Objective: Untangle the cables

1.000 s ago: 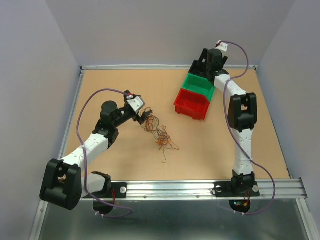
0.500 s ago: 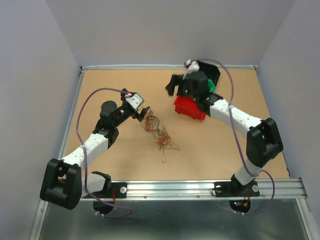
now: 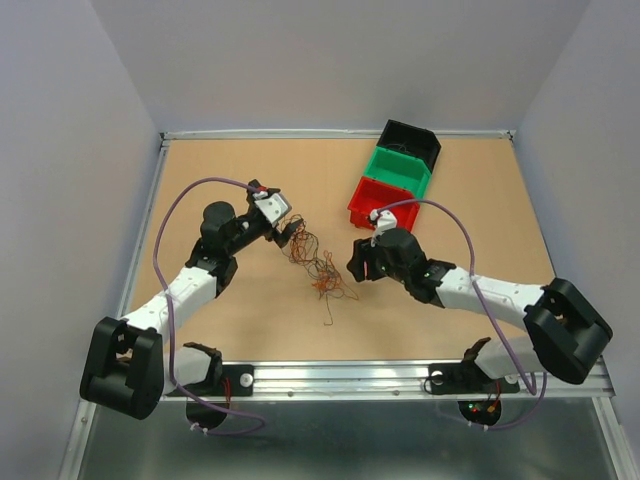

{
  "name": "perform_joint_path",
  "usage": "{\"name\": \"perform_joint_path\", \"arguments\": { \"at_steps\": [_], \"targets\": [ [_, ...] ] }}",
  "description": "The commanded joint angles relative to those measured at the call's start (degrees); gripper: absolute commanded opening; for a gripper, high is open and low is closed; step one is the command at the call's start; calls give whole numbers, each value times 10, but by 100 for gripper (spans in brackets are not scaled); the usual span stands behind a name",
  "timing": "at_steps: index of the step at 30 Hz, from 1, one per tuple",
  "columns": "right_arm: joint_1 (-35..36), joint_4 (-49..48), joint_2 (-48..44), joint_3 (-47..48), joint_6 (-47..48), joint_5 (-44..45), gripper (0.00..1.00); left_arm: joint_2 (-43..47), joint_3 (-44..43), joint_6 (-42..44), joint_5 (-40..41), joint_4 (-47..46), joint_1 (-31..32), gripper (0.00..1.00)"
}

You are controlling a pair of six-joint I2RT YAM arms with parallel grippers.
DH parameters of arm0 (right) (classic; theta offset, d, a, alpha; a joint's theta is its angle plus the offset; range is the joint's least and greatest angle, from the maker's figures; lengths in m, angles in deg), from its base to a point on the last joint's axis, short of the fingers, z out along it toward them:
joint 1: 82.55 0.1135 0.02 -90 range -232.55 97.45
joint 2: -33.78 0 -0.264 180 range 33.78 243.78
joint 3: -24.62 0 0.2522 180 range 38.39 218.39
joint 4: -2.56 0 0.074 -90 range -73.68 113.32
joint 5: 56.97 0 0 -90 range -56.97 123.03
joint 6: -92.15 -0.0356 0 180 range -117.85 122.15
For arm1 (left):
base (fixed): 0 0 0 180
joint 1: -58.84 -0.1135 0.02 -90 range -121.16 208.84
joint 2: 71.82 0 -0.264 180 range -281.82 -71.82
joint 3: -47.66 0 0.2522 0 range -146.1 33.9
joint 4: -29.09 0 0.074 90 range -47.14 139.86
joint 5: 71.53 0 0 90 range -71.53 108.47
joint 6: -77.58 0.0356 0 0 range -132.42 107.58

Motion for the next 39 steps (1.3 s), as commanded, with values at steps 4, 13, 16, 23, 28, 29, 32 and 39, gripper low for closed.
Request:
{"name": "perform_joint_path", "arguments": {
  "at_steps": [4,13,16,23,28,29,32,39],
  "targets": [
    [6,-86,-59,-46,-1,-47,60,7,1,9,-10,-18,2,99],
    [15,-81,-122,-84,-11,-154,59,-8,-5,12,-4,-16,2,99],
    [16,-81,-130,-94,3,-170,58,-7,-4,13,-4,-17,2,99],
    [19,-76,-90,-82,9,-203,52,-7,-4,14,-5,-17,2,99],
    [28,-74,-52,-63,22,-208,56,-6,-2,15,-7,-17,2,99],
    [30,-74,-48,-57,27,-210,56,-6,-2,16,-7,-16,2,99],
    [35,-74,-20,-44,33,-221,54,-7,-4,16,-7,-16,2,99],
    [44,-76,-12,-34,54,-262,2,-7,-4,16,-9,-14,2,99]
  ]
}}
